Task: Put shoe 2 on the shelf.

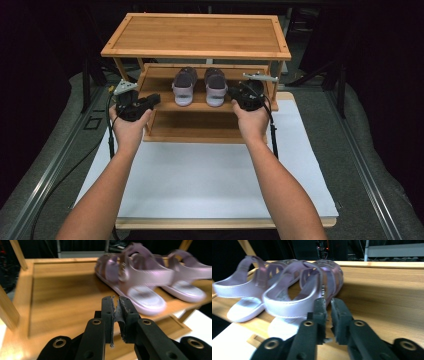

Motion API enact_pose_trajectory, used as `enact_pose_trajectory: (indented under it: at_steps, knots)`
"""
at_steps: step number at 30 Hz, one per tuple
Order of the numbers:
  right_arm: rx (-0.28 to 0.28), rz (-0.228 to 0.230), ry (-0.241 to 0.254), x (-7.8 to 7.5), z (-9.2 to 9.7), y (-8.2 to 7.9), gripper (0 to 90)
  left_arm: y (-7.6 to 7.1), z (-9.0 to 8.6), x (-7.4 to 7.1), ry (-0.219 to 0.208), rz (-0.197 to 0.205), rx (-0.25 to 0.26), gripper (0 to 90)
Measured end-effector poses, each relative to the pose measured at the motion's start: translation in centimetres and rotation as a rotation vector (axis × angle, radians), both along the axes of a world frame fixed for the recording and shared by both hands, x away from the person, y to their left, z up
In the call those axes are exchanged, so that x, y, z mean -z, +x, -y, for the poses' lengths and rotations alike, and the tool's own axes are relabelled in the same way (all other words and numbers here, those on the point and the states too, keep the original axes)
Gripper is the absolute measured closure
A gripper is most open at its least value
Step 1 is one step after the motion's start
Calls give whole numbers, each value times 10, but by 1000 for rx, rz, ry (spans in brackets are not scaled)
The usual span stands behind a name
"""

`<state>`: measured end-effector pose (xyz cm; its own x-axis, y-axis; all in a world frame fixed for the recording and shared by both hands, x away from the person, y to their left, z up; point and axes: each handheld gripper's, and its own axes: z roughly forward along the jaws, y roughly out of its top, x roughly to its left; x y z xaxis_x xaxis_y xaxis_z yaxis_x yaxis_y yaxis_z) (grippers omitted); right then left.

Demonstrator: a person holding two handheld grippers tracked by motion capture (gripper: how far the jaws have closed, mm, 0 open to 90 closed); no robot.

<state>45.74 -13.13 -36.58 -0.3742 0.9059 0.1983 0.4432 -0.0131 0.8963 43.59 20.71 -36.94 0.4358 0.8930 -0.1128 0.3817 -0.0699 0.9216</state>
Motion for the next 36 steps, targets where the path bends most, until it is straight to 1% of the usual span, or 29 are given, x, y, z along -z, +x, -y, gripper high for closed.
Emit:
enact_pose_trajectory:
  at_steps: [2,3,4,5,6,7,8,9,10,11,12,14,16,18,19,20,23,25,26,27,28,29,30,31,32,33,35,36]
  knots:
    - [13,-16,12,2,1,4,881,8,3,-1,11,-13,-24,876]
    - [8,-25,19,3,2,6,888,8,3,-1,11,-13,-24,892]
    - [4,-26,31,5,1,8,895,14,6,-2,5,-20,-26,895]
    - [2,-37,33,6,1,9,899,16,8,-2,-7,-26,-23,896]
    - [-10,-47,30,7,1,10,900,19,10,-2,-16,-35,-21,897]
    - [-1,-43,28,8,-1,11,900,22,12,-2,-20,-43,-26,898]
    - [-5,-48,25,8,-1,11,900,22,12,-2,-20,-43,-26,899]
    - [-18,-53,29,9,-2,12,900,28,15,0,-20,-66,-34,899]
    - [-15,-55,30,9,-3,13,900,28,15,0,-20,-66,-34,899]
    - [0,-55,23,10,-4,14,900,34,20,3,-15,-84,-42,899]
    - [5,-55,23,11,-4,15,900,36,22,4,-13,-92,-44,899]
    - [4,-62,27,12,-5,16,900,40,25,6,-26,-98,-35,899]
    - [-3,-66,32,13,-7,18,900,41,27,7,-28,-101,-29,899]
    - [-11,-75,39,15,-9,19,900,44,33,8,-27,-119,-10,899]
    - [6,-72,35,16,-12,19,900,45,35,8,-29,-121,-4,899]
    - [-2,-71,37,16,-12,18,900,44,37,8,-28,-116,-5,899]
    - [-29,-73,55,16,-15,17,900,45,39,9,-35,-123,-10,900]
    - [-27,-74,61,16,-19,16,900,45,41,9,-39,-121,-4,900]
    - [-14,-72,60,16,-22,16,900,45,42,9,-44,-122,1,900]
    - [-23,-73,66,17,-24,16,900,45,43,9,-53,-122,8,900]
    - [-28,-81,61,18,-27,16,900,45,45,9,-54,-121,14,900]
    - [-42,-91,56,18,-30,16,900,45,47,9,-43,-120,9,900]
    - [-10,-80,39,19,-33,15,900,44,47,9,-35,-118,6,900]
    - [-17,-81,45,19,-33,15,900,44,47,9,-35,-118,6,900]
    - [-19,-84,49,19,-34,15,900,45,47,10,-37,-126,2,900]
    - [-23,-88,54,18,-33,15,900,45,48,9,-38,-123,7,900]
    - [-7,-85,48,18,-34,16,900,46,49,8,-28,-125,5,900]
    - [-23,-92,55,18,-33,17,900,47,50,7,-8,-123,6,900]
